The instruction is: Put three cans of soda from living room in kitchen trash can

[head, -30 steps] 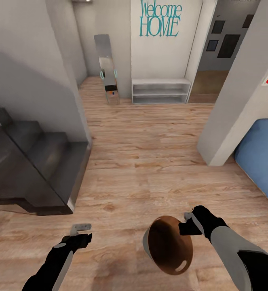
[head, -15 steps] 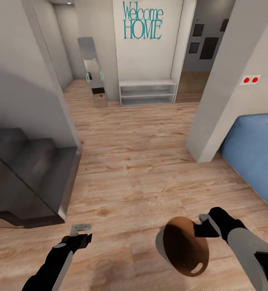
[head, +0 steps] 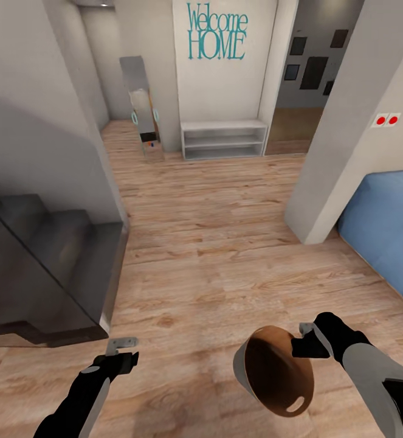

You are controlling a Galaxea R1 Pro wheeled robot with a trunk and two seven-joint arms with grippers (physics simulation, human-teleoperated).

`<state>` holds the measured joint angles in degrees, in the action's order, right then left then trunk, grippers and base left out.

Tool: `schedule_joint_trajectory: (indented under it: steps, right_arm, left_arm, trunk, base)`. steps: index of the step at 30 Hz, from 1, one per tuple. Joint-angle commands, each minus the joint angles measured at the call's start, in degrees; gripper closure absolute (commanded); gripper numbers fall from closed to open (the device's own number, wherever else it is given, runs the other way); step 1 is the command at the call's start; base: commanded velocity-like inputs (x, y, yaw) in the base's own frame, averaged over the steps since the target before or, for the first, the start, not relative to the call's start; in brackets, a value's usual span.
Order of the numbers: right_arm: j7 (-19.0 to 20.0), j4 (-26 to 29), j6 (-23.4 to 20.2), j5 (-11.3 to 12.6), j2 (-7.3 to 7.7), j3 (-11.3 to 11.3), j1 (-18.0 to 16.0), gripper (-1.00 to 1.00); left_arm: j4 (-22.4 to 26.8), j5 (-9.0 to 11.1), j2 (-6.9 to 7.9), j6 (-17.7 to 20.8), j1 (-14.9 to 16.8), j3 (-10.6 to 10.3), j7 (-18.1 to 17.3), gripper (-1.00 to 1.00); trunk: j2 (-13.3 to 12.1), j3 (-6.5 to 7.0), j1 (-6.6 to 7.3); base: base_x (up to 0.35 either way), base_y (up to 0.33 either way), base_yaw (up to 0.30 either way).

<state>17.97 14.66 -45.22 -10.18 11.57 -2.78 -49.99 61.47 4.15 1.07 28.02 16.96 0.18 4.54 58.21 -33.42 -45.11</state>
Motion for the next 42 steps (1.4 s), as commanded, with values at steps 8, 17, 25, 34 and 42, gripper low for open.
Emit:
schedule_joint_trajectory:
  steps: [8, 17, 25, 34, 42]
  right_arm:
    - [-0.5, -0.2, 0.0, 1.0, 0.15, -0.5, 1.2, 1.00]
    - [-0.8, -0.3, -0.2, 1.2, 2.75, -0.7, 2.2, 1.00]
    - [-1.2, -0.3, -4.5, 1.3, 4.03, -1.9, 2.4, 1.00]
    - [-1.1, -0.4, -4.7, 1.4, 4.13, -2.4, 3.6, 1.00]
    - [-1.1, -0.3, -4.5, 1.3, 4.22, -5.2, 4.4, 1.00]
  left_arm:
    - [0.0, -0.1, -0.01, -0.1, 0.0, -0.1, 0.1, -1.00]
    - [-0.5, -0.2, -0.01, -0.1, 0.0, -0.3, 0.2, -1.00]
    - [-2.4, -0.3, -0.01, -0.2, 0.1, -2.3, 0.5, -1.00]
    - [-3.4, -0.3, -0.06, -0.2, 0.1, -4.9, 0.5, -1.00]
    - [-4.4, -0.2, -0.01, -0.2, 0.1, -5.3, 0.1, -1.00]
  trunk:
    - [0.0, 0.00, 0.00]
    - [0.0, 0.00, 0.00]
    - [0.0, 0.00, 0.00]
    - [0.0, 0.33, 0.00]
    - [0.0, 0.82, 0.00]
  base:
    - [0.002, -0.150, 0.000]
    - [0.000, -0.315, 0.000]
    - [0.000, -0.327, 0.000]
    - [0.000, -0.322, -0.115]
    - [0.000, -0.140, -0.200]
